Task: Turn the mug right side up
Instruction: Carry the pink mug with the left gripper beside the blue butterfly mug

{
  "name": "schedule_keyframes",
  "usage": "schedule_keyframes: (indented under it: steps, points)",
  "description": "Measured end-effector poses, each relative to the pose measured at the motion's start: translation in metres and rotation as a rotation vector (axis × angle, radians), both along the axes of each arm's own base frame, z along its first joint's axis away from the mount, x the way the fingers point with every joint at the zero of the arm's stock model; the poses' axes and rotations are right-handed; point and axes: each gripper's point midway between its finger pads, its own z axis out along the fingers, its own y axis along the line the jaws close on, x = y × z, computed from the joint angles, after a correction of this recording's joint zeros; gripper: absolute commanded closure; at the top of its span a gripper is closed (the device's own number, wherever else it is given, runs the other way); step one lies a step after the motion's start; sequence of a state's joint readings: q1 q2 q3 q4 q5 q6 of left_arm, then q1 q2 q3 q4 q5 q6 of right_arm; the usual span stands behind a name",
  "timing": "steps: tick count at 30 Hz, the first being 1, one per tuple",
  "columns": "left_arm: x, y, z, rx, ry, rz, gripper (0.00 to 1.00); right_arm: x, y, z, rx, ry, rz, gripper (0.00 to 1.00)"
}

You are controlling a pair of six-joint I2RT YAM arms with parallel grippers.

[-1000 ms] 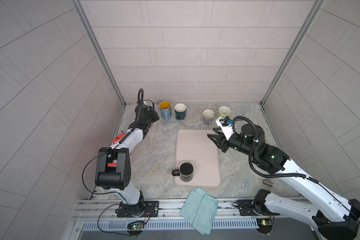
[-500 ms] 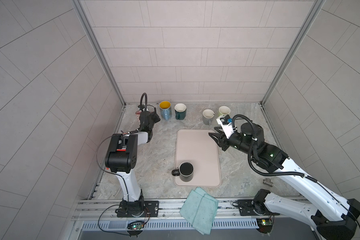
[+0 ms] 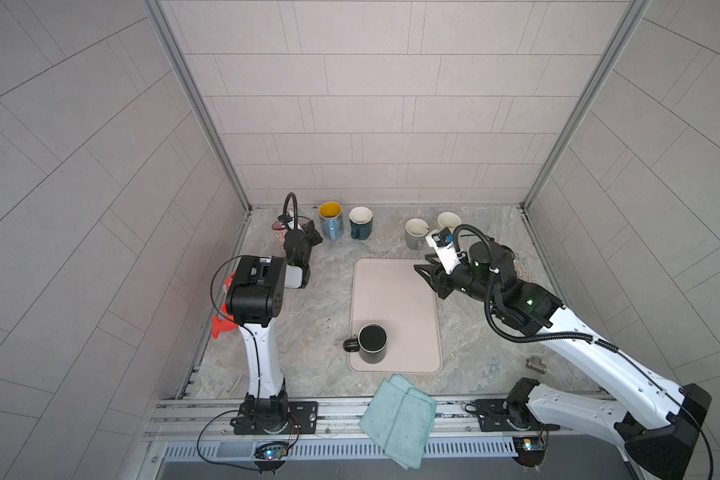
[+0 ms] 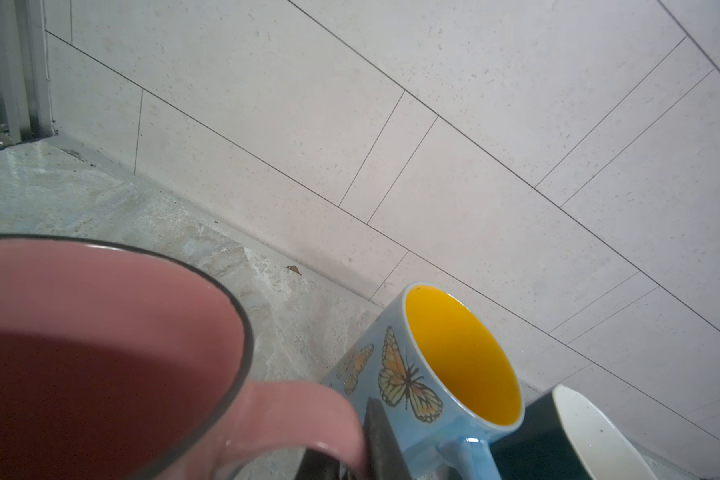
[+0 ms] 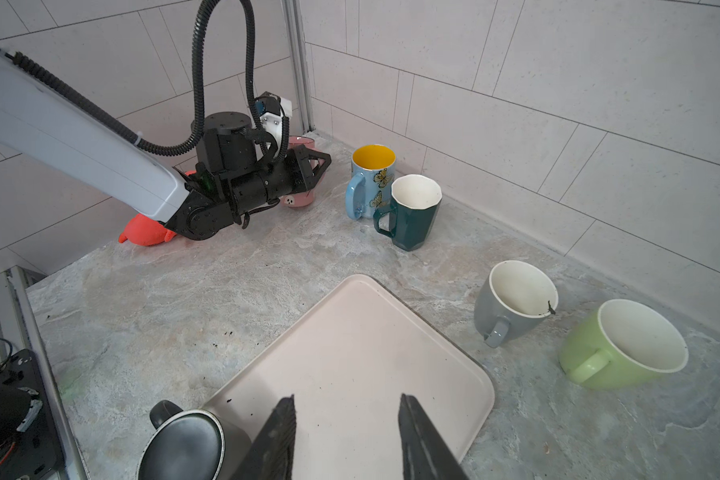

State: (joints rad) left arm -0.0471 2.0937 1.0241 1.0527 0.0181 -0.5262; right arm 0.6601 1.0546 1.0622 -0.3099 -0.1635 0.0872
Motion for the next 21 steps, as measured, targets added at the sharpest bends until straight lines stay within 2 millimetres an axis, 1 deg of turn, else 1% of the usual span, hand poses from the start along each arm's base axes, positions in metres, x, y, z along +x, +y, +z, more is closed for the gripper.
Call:
schedule_keyframes:
  steps: [4, 9, 15, 21]
  points:
    - [0.010, 0.000, 0.001, -0.008, -0.034, 0.005, 1.00, 0.001, -0.001, 0.005, 0.006, -0.009, -0.006, 0.59]
    - [0.011, 0.000, 0.002, -0.020, -0.066, 0.005, 1.00, 0.003, -0.003, 0.006, 0.007, -0.008, -0.015, 0.59]
    - [0.003, -0.006, 0.000, -0.013, -0.090, -0.010, 1.00, 0.004, -0.002, 0.003, 0.006, 0.001, -0.016, 0.60]
    - [-0.003, -0.017, -0.004, 0.010, -0.093, -0.038, 1.00, 0.005, -0.001, 0.002, 0.012, 0.010, -0.019, 0.60]
